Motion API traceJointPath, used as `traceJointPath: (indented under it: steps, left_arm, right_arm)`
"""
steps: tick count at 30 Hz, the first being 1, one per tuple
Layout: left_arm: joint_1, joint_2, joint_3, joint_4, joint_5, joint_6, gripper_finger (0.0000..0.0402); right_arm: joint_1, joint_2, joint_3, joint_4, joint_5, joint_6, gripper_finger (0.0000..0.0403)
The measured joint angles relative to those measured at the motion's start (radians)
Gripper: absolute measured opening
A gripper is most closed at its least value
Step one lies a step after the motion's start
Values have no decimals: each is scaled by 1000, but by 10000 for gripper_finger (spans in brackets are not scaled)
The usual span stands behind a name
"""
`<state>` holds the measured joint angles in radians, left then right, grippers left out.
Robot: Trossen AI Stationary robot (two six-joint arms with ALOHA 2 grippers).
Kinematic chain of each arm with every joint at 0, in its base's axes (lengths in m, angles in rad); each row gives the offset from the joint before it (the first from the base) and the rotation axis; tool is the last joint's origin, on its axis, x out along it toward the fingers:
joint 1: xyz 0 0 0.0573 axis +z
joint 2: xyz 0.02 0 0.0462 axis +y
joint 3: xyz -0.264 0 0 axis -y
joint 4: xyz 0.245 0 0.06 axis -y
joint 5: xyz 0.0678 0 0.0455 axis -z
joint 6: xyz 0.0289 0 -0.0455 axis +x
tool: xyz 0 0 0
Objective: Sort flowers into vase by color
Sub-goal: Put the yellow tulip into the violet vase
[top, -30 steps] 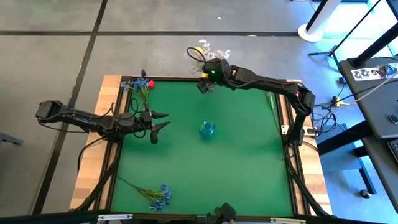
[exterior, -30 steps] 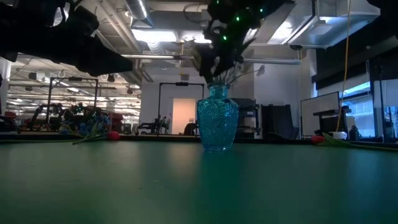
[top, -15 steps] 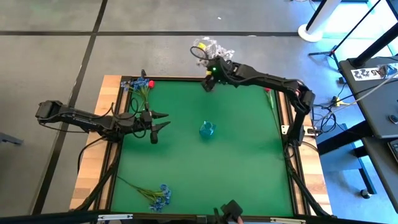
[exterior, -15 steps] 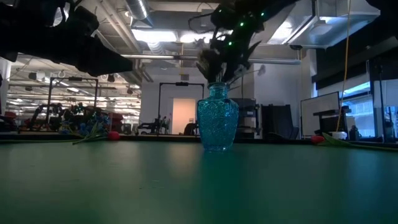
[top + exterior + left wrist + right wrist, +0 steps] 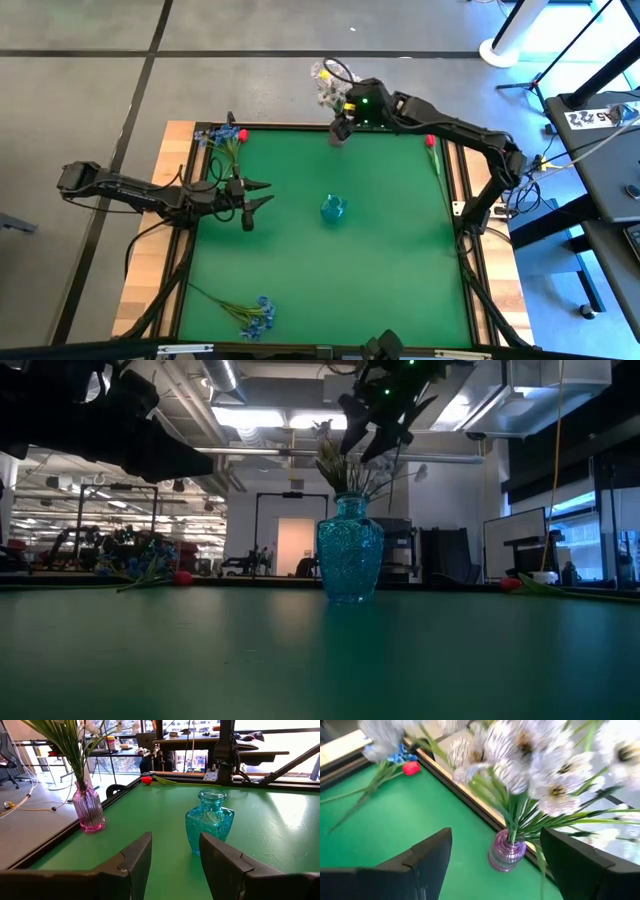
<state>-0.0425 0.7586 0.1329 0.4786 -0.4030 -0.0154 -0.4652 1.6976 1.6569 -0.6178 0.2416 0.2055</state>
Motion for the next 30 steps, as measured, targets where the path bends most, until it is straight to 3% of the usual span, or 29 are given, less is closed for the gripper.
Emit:
traceJointPath:
  steps: [11, 17, 23, 27, 30]
  left_arm:
    - [0, 0, 0, 0, 1, 0, 160]
    - [0, 0, 0, 0, 15, 0, 160]
    - [0, 0, 0, 20, 211, 23, 160]
    - [0, 0, 0, 41, 354, 70, 160]
    - [0, 0, 0, 44, 406, 103, 160]
  right_arm:
    - [-2, 28, 1, 48, -162, 102, 303]
    - [-15, -36, 0, 58, -204, 133, 303]
    - [-16, -91, 0, 92, -344, 54, 303]
    - [25, -92, 2, 106, -477, 6, 303]
    - [77, -90, 1, 101, -577, -38, 303]
